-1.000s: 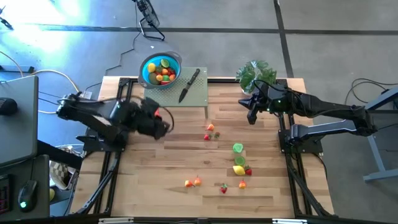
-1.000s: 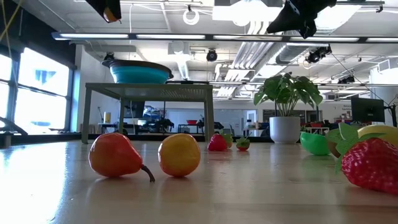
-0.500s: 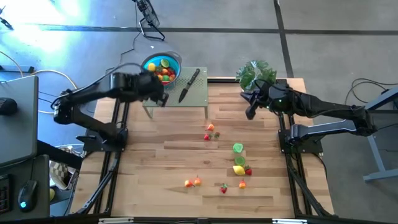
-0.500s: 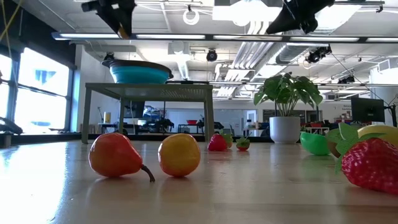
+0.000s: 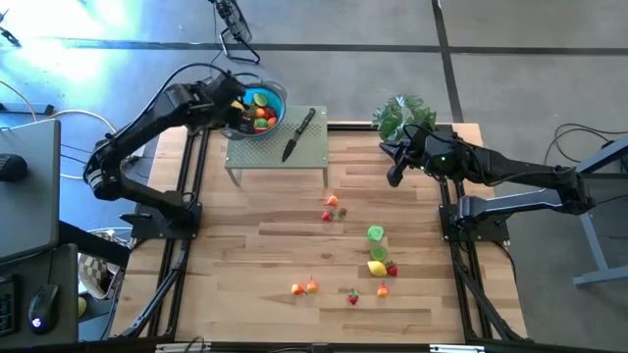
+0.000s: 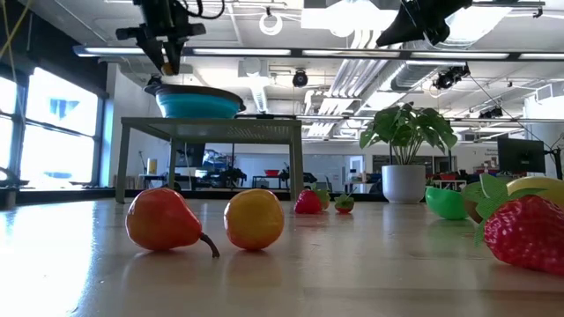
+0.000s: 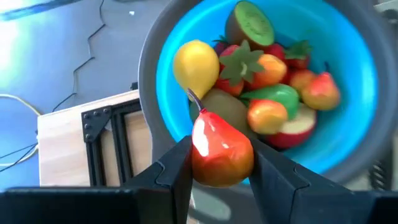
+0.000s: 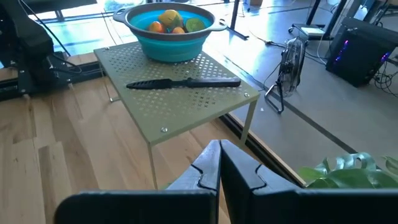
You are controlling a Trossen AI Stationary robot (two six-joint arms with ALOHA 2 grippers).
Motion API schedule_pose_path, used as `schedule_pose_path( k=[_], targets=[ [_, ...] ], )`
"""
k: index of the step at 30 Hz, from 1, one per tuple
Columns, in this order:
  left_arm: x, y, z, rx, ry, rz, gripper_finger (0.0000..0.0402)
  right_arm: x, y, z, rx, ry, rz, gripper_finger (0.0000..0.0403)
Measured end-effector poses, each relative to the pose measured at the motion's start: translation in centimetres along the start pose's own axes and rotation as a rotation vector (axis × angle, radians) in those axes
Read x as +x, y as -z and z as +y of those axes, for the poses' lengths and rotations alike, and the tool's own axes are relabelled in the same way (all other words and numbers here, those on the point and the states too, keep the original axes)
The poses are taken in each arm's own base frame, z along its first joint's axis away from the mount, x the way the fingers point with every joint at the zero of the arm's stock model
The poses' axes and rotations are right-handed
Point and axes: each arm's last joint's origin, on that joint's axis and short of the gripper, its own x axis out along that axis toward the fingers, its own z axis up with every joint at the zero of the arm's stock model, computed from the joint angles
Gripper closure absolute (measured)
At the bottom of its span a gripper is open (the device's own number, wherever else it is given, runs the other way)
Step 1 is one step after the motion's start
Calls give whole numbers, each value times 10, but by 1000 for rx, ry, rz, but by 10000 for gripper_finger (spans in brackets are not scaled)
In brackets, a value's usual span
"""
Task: Pick & Place Fruit
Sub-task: Put the orange pear into the strainer bowl on the shelf
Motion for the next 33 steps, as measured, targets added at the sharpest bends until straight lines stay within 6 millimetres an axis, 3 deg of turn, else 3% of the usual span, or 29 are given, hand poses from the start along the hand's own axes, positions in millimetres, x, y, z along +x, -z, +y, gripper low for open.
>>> schedule_pose_path(
  k=[8,15,33],
  targets=[
    [35,-16,-5,38,1,59,273,0,0,0,-3,0,0,400],
    [55,-16,-15,68,-13,124,273,0,0,0,-10,0,0,400],
    [58,-16,-16,83,-23,133,214,0,0,0,-10,0,0,400]
  ],
)
